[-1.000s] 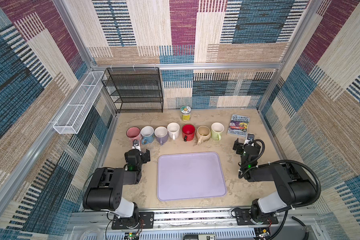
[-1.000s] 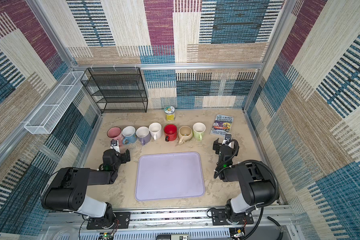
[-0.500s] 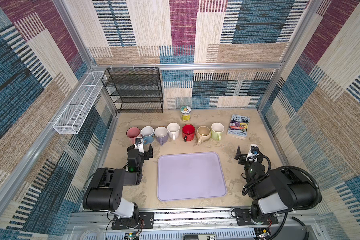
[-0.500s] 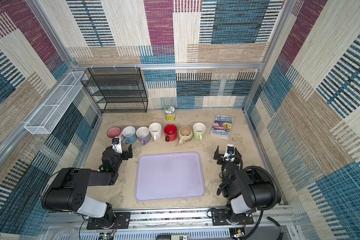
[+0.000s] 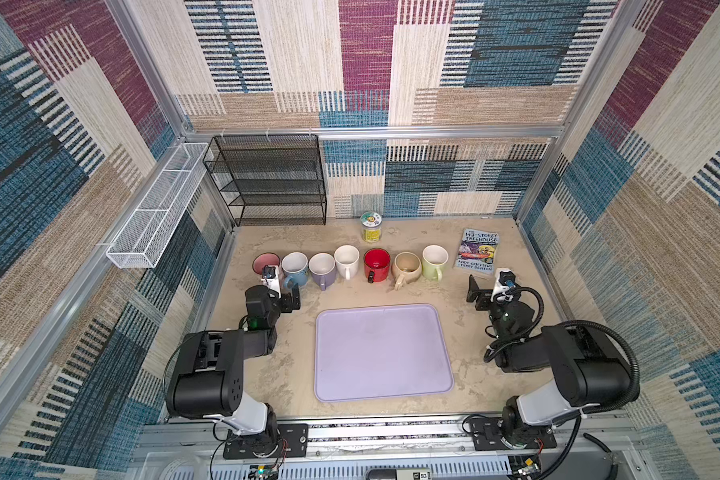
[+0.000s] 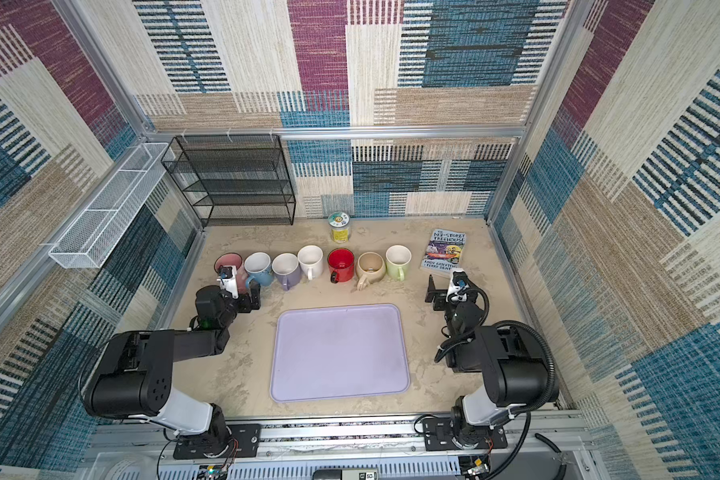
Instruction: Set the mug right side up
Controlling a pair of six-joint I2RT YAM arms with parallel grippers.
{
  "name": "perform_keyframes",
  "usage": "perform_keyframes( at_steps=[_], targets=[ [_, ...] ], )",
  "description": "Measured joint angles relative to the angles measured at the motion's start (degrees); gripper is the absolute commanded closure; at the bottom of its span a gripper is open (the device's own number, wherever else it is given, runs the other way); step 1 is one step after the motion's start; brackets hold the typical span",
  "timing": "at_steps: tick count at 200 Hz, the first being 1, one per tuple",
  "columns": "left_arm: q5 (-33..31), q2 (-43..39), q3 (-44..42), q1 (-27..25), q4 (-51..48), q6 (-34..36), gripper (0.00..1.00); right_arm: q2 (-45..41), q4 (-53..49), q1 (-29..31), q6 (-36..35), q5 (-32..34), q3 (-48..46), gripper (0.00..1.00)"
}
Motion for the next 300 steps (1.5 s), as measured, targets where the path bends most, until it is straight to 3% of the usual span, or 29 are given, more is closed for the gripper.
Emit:
perform_keyframes(
  at_steps=[300],
  targets=[
    [0.0,-0.02,-0.2,-0.55,-0.09,-0.2,0.01,-0.11,-1.2,-0.09,0.39,-1.05,0.0,0.0]
  ],
)
